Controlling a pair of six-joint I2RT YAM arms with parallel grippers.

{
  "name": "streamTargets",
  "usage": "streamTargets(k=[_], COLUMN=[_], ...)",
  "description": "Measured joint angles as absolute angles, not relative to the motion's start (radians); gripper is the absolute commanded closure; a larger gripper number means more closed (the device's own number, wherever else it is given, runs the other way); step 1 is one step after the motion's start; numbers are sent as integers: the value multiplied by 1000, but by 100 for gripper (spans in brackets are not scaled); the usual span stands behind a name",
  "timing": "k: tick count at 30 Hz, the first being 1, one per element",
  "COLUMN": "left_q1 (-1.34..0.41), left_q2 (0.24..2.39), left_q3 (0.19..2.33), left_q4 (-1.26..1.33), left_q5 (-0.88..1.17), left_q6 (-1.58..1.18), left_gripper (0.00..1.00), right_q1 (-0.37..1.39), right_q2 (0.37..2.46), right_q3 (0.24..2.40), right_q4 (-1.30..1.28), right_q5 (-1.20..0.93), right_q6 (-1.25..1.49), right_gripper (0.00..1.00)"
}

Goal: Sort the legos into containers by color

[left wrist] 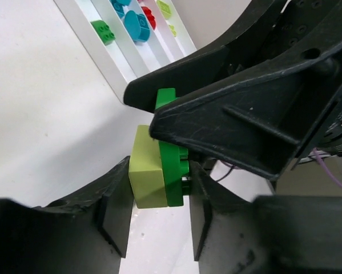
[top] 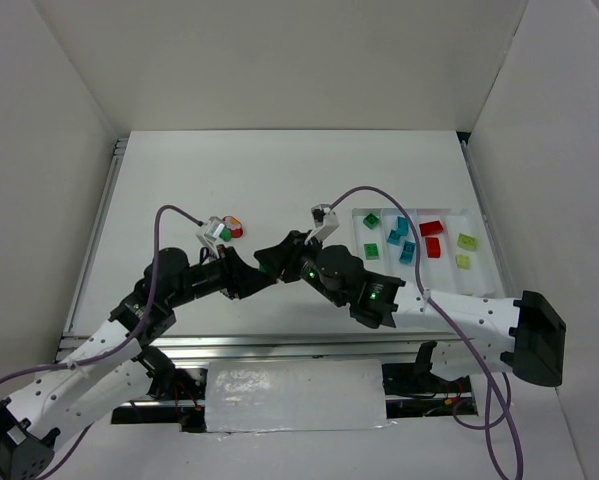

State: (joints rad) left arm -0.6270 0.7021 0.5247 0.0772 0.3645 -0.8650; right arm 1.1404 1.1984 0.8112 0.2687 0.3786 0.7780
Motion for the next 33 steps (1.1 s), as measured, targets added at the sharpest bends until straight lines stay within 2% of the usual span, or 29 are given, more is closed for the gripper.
streamTargets(k=[1, 2, 3, 4, 5, 10, 13, 19, 28, 33], left_q1=[-627, -628, -628, -629, -630, -633, -633, -633, -633, -633], left_q2=[701, 701, 700, 699, 699, 659, 617, 600, 626, 619], left_q3=[529, 536, 545, 556, 568, 632, 649, 651, 651, 651], left_q4=[71, 58, 38, 20, -2, -134, -197, -232, -232, -231], left_q5=[363, 362, 359, 352, 343, 254, 189, 163, 196, 203], left_q6=[-862, -860, -855, -839, -824, -732, -683, -627, -593, -579], left_gripper=[100, 100, 100, 100, 100, 100, 100, 100, 100, 100], right_q1=[1140, 1140, 1140, 1138, 1137, 1044, 1001, 1034, 1156, 1185], right_q2=[1201, 1203, 1204, 1204, 1204, 1173, 1114, 1095, 1267, 1290], right_q3=[814, 817, 819, 821, 830, 889, 893, 945, 1108, 1138], right_q4=[269, 269, 269, 269, 262, 147, 49, -35, -157, -197], right_q5=[376, 367, 354, 339, 322, 167, 143, 73, 165, 235], right_q6=[775, 771, 765, 767, 762, 751, 752, 780, 802, 837], right_gripper=[78, 54, 15, 4, 1, 0, 1, 8, 14, 17])
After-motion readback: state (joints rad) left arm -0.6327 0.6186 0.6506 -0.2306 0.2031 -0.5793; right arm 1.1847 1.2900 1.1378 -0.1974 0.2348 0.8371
